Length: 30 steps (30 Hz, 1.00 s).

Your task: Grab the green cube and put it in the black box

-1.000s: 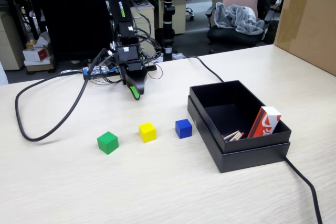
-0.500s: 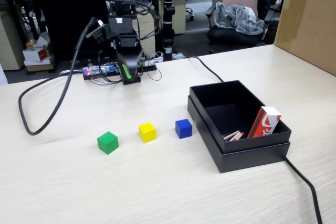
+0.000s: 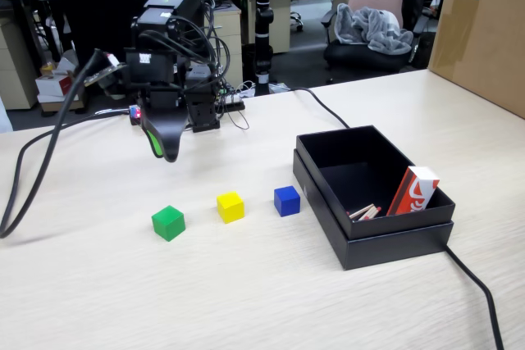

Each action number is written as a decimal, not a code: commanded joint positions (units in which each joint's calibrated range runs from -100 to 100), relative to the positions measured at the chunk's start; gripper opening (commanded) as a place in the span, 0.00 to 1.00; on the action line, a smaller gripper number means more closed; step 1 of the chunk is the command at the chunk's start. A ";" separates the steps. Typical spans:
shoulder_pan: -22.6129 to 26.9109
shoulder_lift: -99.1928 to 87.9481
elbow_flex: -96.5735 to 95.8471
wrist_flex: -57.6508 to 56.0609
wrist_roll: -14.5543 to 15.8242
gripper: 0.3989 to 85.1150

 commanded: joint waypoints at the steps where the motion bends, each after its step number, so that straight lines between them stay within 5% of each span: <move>1: 0.39 6.40 8.53 -0.08 -1.56 0.56; 20: 0.54 33.94 20.95 0.10 -3.57 0.55; 26: 0.54 37.50 23.85 0.10 -3.61 0.49; 30: 0.59 38.19 24.13 0.10 -3.37 0.30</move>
